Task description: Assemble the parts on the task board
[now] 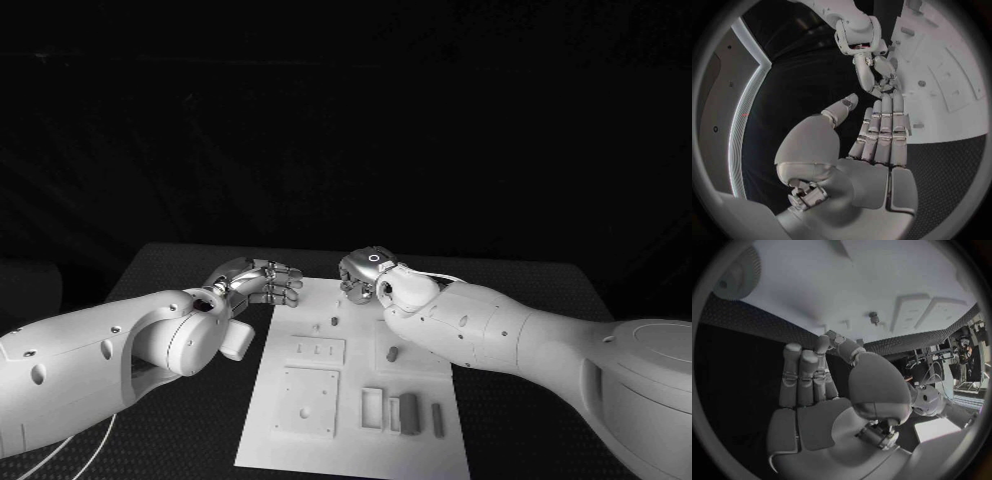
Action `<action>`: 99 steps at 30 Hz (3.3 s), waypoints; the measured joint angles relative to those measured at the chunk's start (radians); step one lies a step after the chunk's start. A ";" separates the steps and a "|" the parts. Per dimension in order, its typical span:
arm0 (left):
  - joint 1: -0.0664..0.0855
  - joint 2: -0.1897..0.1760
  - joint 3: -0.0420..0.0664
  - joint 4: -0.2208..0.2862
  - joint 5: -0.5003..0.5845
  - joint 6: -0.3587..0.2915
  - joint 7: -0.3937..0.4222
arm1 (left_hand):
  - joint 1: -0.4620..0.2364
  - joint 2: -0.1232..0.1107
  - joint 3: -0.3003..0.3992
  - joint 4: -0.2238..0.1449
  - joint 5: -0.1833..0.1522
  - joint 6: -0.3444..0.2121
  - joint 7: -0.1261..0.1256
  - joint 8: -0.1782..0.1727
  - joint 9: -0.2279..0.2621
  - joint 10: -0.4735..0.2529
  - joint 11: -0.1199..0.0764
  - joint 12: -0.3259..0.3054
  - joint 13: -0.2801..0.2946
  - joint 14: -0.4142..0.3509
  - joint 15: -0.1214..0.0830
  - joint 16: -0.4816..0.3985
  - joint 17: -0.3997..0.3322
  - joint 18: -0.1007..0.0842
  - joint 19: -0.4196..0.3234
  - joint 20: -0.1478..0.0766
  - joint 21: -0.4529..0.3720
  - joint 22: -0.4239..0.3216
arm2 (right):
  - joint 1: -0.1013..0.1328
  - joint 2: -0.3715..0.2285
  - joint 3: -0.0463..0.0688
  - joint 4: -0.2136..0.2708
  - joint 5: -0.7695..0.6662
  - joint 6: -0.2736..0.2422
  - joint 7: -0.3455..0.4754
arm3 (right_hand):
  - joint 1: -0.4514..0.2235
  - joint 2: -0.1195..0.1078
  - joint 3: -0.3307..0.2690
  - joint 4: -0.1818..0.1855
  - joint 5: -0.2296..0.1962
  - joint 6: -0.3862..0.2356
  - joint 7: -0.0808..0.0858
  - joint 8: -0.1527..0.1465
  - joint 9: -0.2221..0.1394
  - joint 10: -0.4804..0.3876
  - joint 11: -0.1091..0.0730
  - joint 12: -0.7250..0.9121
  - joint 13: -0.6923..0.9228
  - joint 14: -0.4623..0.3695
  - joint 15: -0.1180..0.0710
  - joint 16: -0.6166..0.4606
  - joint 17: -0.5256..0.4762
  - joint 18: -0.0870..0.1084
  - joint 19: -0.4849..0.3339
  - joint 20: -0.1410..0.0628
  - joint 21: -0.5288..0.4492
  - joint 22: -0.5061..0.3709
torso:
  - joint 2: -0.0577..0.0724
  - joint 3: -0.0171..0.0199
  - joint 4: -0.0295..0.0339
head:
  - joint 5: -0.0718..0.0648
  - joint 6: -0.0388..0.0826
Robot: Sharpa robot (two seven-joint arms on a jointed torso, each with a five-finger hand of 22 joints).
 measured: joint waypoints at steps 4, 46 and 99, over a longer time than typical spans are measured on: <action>0.000 0.002 0.000 -0.001 0.000 0.000 0.000 | 0.000 0.000 0.000 0.000 0.000 0.000 0.000 0.000 0.000 0.000 0.000 0.000 0.000 0.000 0.000 0.000 0.000 0.008 0.000 0.000 0.000 0.000 | 0.000 0.001 0.000 0.000 0.000 0.005 0.000 | 0.000 0.000 0.000 0.000 0.000 0.000 0.000 0.000 0.000 0.000 0.000 0.000 -0.001 0.000 0.000 0.000 0.000 0.000 0.000 0.000 0.000 0.000 | 0.001 0.0000 -0.0002 | 0.000 -0.001; 0.002 0.013 0.000 -0.003 -0.001 0.000 -0.001 | 0.000 0.000 0.000 0.000 0.000 0.000 0.000 0.000 0.004 0.000 0.000 0.000 0.001 0.000 0.000 -0.004 0.003 0.002 0.000 0.000 -0.004 0.002 | 0.000 0.022 0.000 -0.023 0.012 0.030 0.002 | -0.002 -0.002 0.005 -0.001 0.002 0.000 0.000 0.000 0.000 0.000 0.000 -0.016 -0.009 0.000 0.001 0.000 -0.008 0.000 -0.001 0.002 0.000 -0.001 | 0.004 -0.0027 -0.0006 | 0.005 -0.007; 0.005 0.016 0.000 -0.009 -0.001 0.002 -0.007 | -0.004 -0.004 0.000 0.000 0.000 -0.004 -0.004 -0.004 0.007 -0.007 0.000 -0.008 0.002 0.000 0.000 -0.008 0.006 0.008 0.000 0.000 -0.004 0.004 | -0.001 0.028 0.000 -0.032 0.075 0.055 -0.017 | -0.021 -0.039 0.008 0.028 0.004 -0.126 0.036 -0.087 0.004 -0.034 0.038 -0.039 -0.015 -0.040 0.028 0.000 -0.021 0.000 -0.021 0.007 0.000 -0.001 | 0.007 -0.0033 -0.0012 | 0.000 -0.008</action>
